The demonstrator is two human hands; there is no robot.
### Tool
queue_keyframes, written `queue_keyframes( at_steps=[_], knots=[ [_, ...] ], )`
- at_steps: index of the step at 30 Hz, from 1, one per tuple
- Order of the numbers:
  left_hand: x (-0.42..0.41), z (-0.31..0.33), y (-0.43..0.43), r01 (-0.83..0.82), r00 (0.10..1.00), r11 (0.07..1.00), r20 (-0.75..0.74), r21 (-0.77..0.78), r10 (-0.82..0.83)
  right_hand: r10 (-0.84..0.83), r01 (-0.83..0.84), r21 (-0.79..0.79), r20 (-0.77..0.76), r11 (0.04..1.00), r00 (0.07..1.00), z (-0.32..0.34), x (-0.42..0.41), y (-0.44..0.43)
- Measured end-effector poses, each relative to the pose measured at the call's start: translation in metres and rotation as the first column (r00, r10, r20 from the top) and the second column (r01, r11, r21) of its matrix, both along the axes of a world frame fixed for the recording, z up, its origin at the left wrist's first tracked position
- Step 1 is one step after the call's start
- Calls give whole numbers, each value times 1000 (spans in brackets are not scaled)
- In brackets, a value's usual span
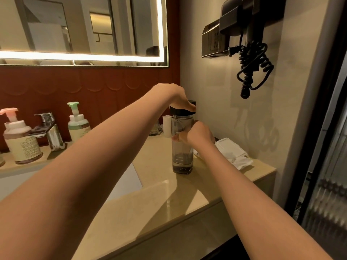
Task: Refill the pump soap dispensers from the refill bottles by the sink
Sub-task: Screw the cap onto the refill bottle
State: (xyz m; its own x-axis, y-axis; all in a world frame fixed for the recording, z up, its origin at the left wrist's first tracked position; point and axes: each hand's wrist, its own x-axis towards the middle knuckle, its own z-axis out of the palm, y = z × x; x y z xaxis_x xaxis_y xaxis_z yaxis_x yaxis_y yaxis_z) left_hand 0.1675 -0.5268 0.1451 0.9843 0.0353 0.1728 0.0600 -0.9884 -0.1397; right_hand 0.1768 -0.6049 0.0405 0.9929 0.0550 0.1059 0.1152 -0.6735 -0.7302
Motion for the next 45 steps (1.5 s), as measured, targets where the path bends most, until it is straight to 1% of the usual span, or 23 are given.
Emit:
queue_keyframes(
  at_steps=[1,2,3,5,7,8,9,10,11,12,13,15,17,18,20,22,24,26,32,35,38,42,45],
  knots=[
    [-4,4,0,41,993,994,-107,-104,-52,7,-7,16,0,1000,1000,-1,1,0],
    [-8,9,0,78,977,978,-180,-192,-113,14,-14,28,2,1000,1000,-1,2,-1],
    [-12,13,-1,112,963,959,-209,-261,-169,16,-17,37,4,999,1000,-2,2,-1],
    [-16,17,-5,162,956,923,-177,-350,-235,12,-11,72,-9,997,1000,-4,4,-1],
    [-9,16,-2,201,966,889,-65,-412,-249,8,-3,126,-41,992,999,-6,6,1],
    [-7,14,-2,203,973,884,-11,-422,-229,3,6,137,-60,991,998,-6,6,1],
    [-4,11,-1,181,982,903,22,-389,-187,-1,9,121,-67,993,998,-5,5,1],
    [-2,8,0,131,991,945,35,-300,-126,-5,10,81,-56,997,998,-4,5,1],
    [-1,5,1,72,997,982,46,-177,-65,-6,7,38,-29,999,1000,-4,5,1],
    [-1,3,1,23,999,997,41,-75,-20,-8,8,10,-3,1000,1000,-3,5,1],
    [-2,3,1,8,1000,999,1,-31,-8,-10,10,0,11,1000,1000,-2,6,1],
    [-8,9,-1,55,989,995,-133,-77,-65,-5,5,12,16,1000,1000,-3,6,1],
    [-17,20,-5,117,974,985,-179,-126,-138,15,-15,39,5,999,1000,-4,6,0],
    [-23,24,-7,140,971,982,-176,-124,-161,24,-24,62,-4,998,1000,-4,6,-1],
    [-25,25,-9,130,978,977,-139,-169,-154,19,-16,110,-23,994,1000,-4,7,-1],
    [-22,17,-6,55,989,980,-125,-190,-79,5,-4,70,-18,998,1000,-5,8,1],
    [-16,8,-1,-27,991,989,-133,-147,7,-5,5,2,14,1000,1000,-5,8,3],
    [-9,4,1,-26,989,991,-145,-135,6,1,-1,1,22,1000,1000,-4,9,3],
    [-10,13,2,65,975,992,-205,-109,-86,40,-40,24,6,999,999,-2,9,-1],
    [-9,13,8,108,962,993,-246,-53,-118,67,-68,48,22,997,998,-4,13,-2],
    [-7,13,13,146,954,989,-259,-28,-148,100,-101,63,23,993,995,-5,17,-4],
    [-5,10,17,207,947,978,-244,-32,-208,122,-123,75,17,990,992,-4,21,-3],
    [-5,7,20,233,948,969,-202,-82,-245,127,-128,83,24,988,992,-4,23,-4]
  ],
)
